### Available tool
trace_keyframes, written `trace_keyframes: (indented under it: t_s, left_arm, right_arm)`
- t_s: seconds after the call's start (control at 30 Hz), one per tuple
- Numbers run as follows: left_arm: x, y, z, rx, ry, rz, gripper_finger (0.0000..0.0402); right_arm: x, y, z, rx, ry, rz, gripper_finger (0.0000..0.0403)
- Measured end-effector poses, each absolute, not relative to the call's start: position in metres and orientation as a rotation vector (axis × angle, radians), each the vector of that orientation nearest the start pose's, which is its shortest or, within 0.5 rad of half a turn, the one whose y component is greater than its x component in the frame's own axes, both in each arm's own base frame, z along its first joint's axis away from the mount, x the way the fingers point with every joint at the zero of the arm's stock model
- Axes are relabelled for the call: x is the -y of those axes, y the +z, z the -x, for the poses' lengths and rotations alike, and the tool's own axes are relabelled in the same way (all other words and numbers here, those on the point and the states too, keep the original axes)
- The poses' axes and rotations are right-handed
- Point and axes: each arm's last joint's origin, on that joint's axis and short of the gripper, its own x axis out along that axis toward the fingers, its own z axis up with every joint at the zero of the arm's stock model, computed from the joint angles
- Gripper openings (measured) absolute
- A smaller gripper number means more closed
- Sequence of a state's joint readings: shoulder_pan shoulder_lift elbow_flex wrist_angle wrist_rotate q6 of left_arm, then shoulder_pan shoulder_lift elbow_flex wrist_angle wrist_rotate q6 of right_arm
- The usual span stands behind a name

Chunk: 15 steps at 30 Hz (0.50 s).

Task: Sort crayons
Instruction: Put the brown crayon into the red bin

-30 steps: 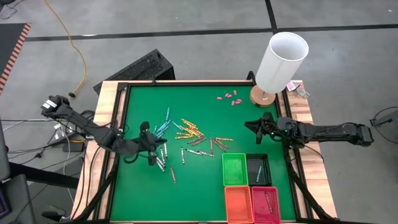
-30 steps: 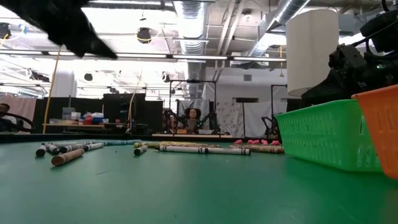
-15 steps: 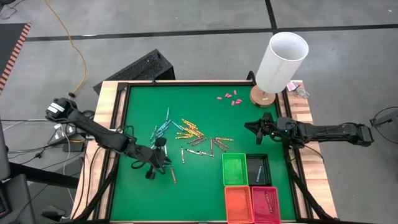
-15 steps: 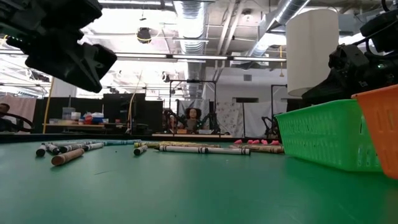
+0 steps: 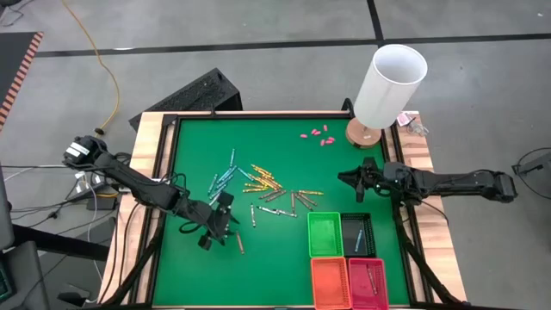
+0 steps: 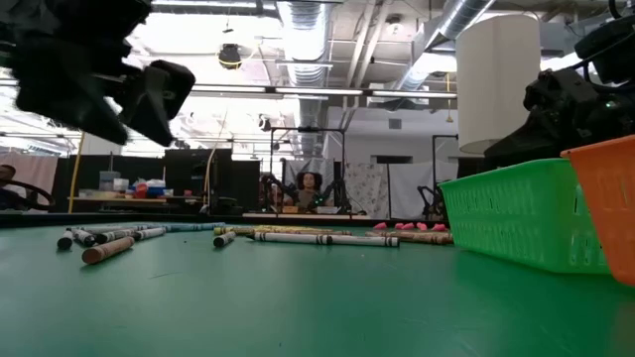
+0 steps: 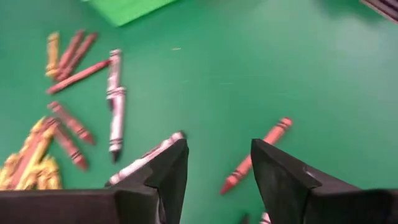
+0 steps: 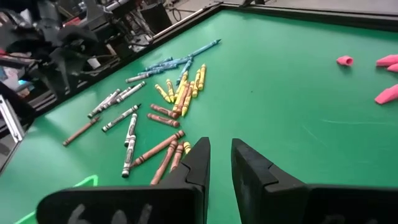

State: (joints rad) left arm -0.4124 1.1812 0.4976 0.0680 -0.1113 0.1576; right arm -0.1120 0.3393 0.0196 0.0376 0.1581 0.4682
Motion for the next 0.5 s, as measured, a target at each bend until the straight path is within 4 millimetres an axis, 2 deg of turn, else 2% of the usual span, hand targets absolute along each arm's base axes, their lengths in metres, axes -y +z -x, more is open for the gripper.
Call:
trace_keyframes:
  t_s: [0.13, 0.23, 0.33, 0.5]
  left_arm:
    - [0.089, 0.181, -0.209, -0.586, -0.396, -0.34, 0.0167]
    - [0.092, 0.175, -0.217, -0.562, -0.385, -0.36, 0.0167]
    - [0.094, 0.165, -0.234, -0.547, -0.365, -0.356, 0.0167]
    - [0.105, 0.156, -0.273, -0.694, -0.392, -0.358, 0.0167]
  right_arm:
    - [0.017, 0.145, -0.114, -0.205, -0.327, -0.454, 0.0068]
    - [0.017, 0.145, -0.114, -0.21, -0.323, -0.423, 0.0068]
    - [0.017, 0.145, -0.114, -0.216, -0.318, -0.38, 0.0068]
    - [0.017, 0.144, -0.114, -0.24, -0.307, -0.351, 0.0068]
